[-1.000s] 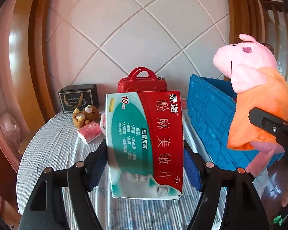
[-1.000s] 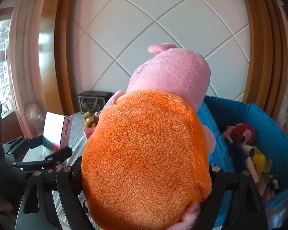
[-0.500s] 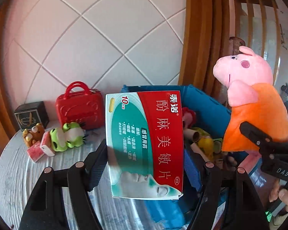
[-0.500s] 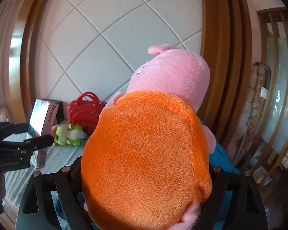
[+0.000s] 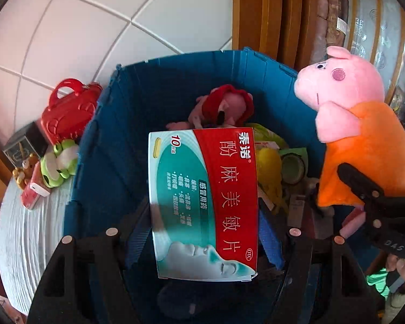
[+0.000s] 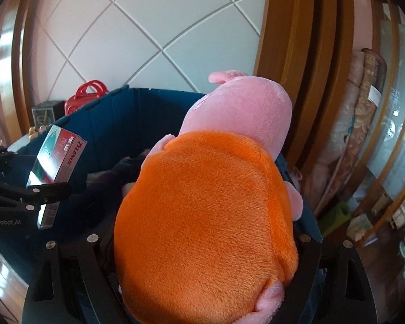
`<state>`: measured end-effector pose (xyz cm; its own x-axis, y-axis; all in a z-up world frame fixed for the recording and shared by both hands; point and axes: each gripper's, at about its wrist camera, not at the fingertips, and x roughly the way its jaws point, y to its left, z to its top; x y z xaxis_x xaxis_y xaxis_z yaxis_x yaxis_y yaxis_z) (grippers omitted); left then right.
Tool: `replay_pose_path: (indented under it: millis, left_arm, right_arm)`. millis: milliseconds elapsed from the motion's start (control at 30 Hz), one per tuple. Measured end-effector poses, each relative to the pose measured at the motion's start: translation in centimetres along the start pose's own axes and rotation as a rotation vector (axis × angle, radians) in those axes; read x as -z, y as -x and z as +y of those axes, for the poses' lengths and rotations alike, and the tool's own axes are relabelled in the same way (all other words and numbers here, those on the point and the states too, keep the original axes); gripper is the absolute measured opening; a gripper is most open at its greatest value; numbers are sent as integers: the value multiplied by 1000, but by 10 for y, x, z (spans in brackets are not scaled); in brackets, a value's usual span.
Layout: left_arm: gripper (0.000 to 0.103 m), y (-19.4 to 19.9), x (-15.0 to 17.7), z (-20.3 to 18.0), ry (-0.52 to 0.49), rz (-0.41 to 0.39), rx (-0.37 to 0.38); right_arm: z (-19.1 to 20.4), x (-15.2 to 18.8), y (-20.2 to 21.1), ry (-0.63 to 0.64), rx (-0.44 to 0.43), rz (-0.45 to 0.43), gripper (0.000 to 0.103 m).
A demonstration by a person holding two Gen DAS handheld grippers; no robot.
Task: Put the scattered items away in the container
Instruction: 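Carry the medicine box and pink pig over the crate and open both tools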
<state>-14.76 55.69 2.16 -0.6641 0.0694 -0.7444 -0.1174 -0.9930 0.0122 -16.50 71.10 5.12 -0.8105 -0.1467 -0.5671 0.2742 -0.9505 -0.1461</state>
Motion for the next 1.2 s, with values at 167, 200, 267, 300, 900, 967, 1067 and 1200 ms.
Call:
replay_pose_path:
  millis: [167,200,267,300,900,967,1067,1200]
  left_arm:
    - [72,-5,5,-7,-17,23,-51]
    - [72,-5,5,-6,-12,17,-54]
    - [72,-4,5,-5,-1,12,-64]
    - [72,-4,5,-5,-1,10,-62]
    - [73,5,5,-6,5,-52,-95]
    - [73,5,6,-4,18,-50,-103]
    - [73,5,6,-3,33,-37,-110]
    - [73,12,8,-12,17,-45,-83]
  right_arm:
    - [-9,3,-7,-13,-16,-7,91]
    - [-10,4,-8,-10,-15,-7,92]
    - [-12,6,-11,-15,-22,-7,92]
    - [-14,5,-10,-29,-32,-10,92]
    - [-30,14,-5,-68,-76,-31,97]
    - [-30,15,-5,-68,-84,-35,97]
    - [-30,15,-4,-73,-92,-35,99]
    - [-32,17,-1,-84,-125,-41,103]
